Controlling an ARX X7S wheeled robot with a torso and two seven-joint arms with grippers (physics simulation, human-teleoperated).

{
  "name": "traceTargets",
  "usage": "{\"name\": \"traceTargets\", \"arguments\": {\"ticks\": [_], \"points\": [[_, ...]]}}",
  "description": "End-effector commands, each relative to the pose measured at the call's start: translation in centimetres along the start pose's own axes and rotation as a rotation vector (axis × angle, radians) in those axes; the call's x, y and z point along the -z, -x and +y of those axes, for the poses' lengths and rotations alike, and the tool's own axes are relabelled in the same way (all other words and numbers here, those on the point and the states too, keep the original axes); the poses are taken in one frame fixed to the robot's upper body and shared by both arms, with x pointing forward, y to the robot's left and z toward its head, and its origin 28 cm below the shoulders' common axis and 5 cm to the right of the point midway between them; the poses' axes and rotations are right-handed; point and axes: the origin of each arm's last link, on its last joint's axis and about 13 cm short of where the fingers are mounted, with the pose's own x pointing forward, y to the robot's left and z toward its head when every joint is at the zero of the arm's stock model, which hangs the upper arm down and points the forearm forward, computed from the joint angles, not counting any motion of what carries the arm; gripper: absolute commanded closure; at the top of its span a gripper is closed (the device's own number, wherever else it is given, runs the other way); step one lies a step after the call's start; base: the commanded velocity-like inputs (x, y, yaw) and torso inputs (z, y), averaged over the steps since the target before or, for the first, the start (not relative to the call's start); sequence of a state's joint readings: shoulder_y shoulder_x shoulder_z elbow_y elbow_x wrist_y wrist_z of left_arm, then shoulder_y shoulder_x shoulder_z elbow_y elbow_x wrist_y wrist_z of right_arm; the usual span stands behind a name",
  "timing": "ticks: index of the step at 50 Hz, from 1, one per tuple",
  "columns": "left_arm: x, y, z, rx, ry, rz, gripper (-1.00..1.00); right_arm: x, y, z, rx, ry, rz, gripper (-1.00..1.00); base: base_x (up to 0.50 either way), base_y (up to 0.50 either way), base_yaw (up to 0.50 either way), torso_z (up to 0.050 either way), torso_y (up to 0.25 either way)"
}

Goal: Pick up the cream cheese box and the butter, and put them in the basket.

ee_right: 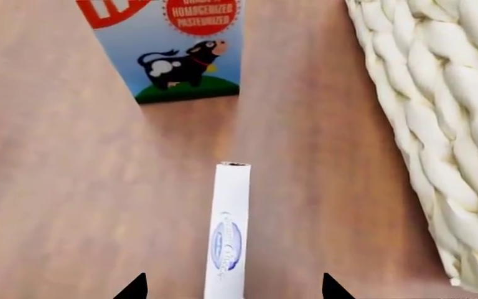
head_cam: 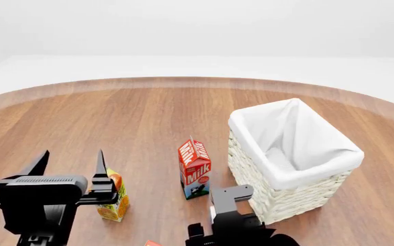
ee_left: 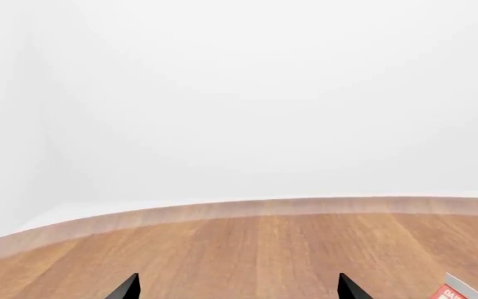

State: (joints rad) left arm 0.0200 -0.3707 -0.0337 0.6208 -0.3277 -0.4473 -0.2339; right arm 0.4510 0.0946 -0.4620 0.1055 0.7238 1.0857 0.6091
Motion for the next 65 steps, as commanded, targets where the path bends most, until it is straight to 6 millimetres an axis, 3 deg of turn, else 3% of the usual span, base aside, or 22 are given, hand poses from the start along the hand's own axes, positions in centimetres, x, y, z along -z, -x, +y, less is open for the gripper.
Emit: {"name": "traceTargets", "arguments": {"ticks": [1,8,9,29,65], "points": [[0.0,0.0,0.0,0.001,0.0,0.0,-1.0,0.2,-0.5,0.0,0.008,-0.002,0.013,-1.0,0.0,0.0,0.0,0.0,0.0],[0.1,0.0,0.0,0.003,-0.001,0.0,-1.0,0.3,-0.5,0.1,-0.002,0.005,0.009,-1.0,0.0,0.0,0.0,0.0,0.0],[0.1,0.0,0.0,0.003,-0.001,0.0,-1.0,0.3,-0.4,0.1,-0.003,0.006,0.009,1.0,0.0,0.0,0.0,0.0,0.0],[0.1,0.0,0.0,0.002,0.0,-0.001,-1.0,-0.2,0.1,-0.2,-0.022,-0.018,-0.01,1.0,0.0,0.0,0.0,0.0,0.0],[0.0,0.0,-0.1,0.004,-0.001,-0.001,-1.0,-3.5,8.1,-0.4,-0.082,-0.012,-0.236,1.0,0.0,0.0,0.0,0.0,0.0]]}}
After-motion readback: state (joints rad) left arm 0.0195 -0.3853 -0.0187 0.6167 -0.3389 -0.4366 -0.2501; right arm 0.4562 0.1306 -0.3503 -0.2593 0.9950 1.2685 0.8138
